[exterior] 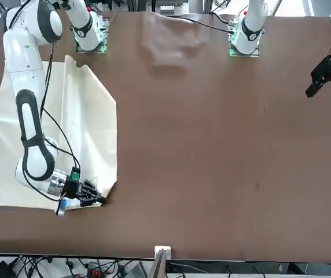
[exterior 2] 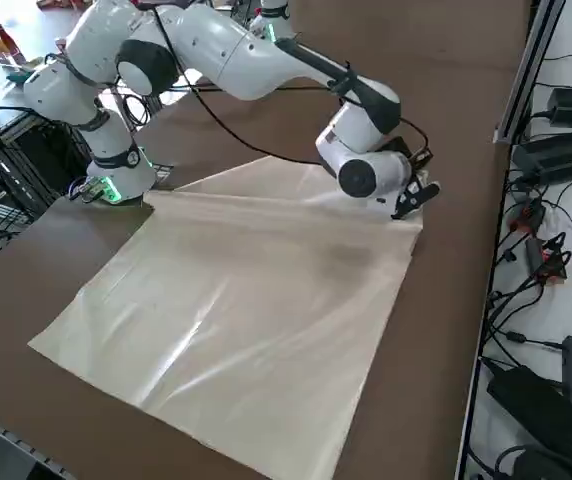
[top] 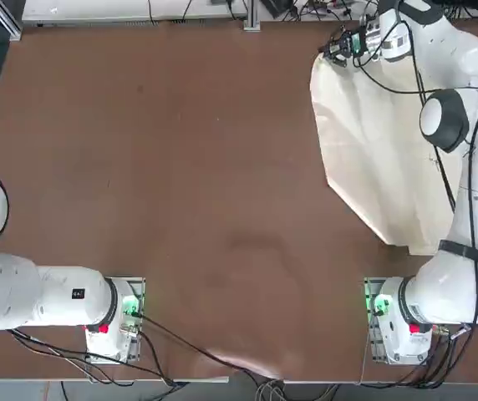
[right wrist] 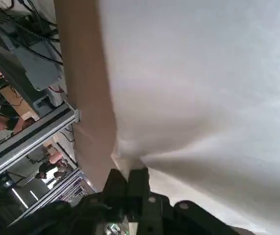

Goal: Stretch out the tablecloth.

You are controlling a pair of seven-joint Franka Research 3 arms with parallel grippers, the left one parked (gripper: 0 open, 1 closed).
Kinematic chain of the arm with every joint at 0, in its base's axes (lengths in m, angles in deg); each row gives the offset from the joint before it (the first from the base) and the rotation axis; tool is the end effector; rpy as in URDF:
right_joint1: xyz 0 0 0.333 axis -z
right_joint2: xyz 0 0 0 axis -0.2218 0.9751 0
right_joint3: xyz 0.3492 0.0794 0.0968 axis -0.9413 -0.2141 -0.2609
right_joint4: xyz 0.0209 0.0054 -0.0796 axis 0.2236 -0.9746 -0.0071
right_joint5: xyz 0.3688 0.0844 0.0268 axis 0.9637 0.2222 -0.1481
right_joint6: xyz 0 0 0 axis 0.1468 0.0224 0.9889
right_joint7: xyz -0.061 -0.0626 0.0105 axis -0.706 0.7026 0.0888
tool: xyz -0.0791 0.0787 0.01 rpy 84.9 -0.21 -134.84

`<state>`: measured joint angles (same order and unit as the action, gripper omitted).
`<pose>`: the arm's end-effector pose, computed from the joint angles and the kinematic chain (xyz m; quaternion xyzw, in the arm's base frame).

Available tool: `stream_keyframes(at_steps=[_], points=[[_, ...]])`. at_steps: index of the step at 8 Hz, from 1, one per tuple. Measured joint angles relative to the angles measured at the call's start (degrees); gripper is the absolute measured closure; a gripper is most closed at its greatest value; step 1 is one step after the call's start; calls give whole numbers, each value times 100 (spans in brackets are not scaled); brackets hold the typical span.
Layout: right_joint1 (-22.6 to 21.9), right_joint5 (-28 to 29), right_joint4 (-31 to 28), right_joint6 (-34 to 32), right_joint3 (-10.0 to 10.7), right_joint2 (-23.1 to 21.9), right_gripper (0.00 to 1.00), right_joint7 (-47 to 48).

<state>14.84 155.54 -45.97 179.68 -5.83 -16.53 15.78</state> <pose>0.7944 0.0734 0.2035 -0.7941 0.3645 0.0991 0.4762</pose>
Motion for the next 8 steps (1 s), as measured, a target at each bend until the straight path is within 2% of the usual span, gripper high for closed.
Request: stream_keyframes(at_steps=[8], points=[[-372, 518, 357, 26, -5, 316, 96, 1]])
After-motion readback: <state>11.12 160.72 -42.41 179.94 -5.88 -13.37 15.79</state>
